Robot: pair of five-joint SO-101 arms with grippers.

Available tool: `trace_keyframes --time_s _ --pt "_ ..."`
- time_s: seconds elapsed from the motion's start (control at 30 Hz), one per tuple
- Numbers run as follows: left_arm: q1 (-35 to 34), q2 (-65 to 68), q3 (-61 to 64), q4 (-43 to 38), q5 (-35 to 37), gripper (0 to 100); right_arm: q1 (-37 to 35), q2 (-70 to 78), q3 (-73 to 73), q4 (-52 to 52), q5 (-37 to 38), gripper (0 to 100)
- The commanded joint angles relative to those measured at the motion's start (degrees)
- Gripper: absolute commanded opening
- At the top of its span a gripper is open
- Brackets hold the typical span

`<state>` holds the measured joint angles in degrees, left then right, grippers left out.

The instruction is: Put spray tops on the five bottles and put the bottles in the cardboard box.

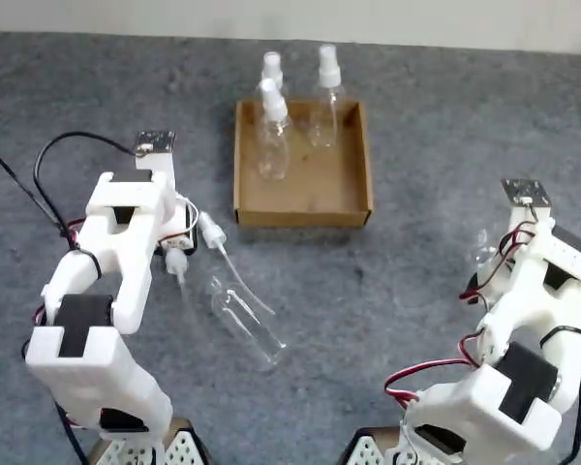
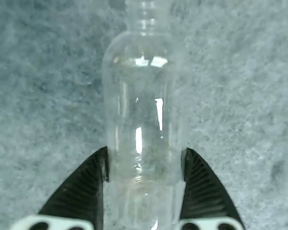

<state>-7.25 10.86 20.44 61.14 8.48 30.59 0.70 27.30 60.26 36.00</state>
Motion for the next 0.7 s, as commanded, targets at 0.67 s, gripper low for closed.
trace_keyframes --time_s 0.67 --pt "-0.1 -0.6 -14.7 9.6 -11.0 0 -5.8 0.3 -10.4 2.9 -7.3 20.0"
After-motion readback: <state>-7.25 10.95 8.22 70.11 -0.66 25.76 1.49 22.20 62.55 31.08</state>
